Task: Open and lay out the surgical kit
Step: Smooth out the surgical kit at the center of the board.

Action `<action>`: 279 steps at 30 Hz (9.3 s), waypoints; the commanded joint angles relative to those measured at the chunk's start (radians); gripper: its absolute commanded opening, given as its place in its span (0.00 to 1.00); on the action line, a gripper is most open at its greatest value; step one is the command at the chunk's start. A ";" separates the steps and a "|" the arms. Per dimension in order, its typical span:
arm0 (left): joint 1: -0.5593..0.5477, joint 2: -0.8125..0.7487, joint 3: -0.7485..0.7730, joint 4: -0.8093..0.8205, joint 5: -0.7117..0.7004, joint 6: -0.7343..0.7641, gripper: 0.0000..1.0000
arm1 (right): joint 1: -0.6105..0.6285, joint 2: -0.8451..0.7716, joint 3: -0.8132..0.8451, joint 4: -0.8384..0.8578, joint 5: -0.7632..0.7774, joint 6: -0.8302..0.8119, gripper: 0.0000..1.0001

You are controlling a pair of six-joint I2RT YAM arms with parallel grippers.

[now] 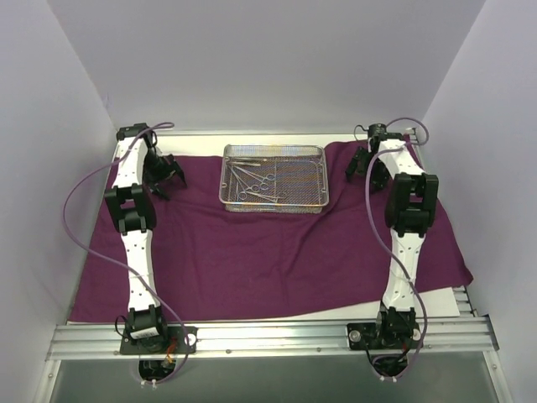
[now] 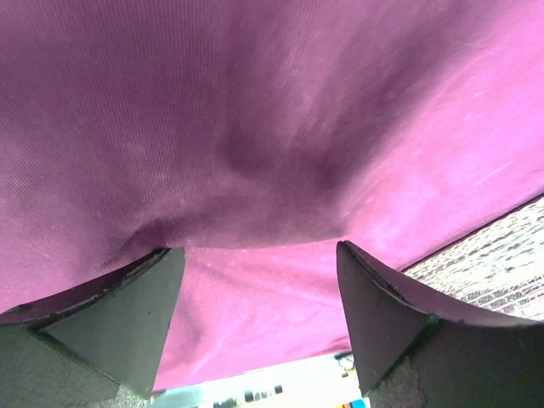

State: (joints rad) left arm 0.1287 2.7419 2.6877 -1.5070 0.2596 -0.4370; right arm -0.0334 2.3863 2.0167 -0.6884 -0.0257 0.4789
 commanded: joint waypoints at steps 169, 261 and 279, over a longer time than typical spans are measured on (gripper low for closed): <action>-0.006 -0.601 -0.805 0.476 -0.151 0.043 0.47 | -0.060 -0.070 -0.025 0.056 -0.112 -0.057 0.59; 0.184 -0.567 -1.123 0.590 -0.010 0.093 0.50 | -0.022 -0.779 -1.284 0.297 -0.249 0.159 0.34; 0.083 -0.576 -0.820 0.627 -0.039 -0.022 0.56 | 0.136 -0.426 -0.255 0.168 -0.031 -0.048 0.62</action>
State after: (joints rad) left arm 0.2214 2.1128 1.7790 -0.8879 0.2600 -0.4335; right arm 0.0200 1.9209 1.6512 -0.4549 -0.1040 0.4637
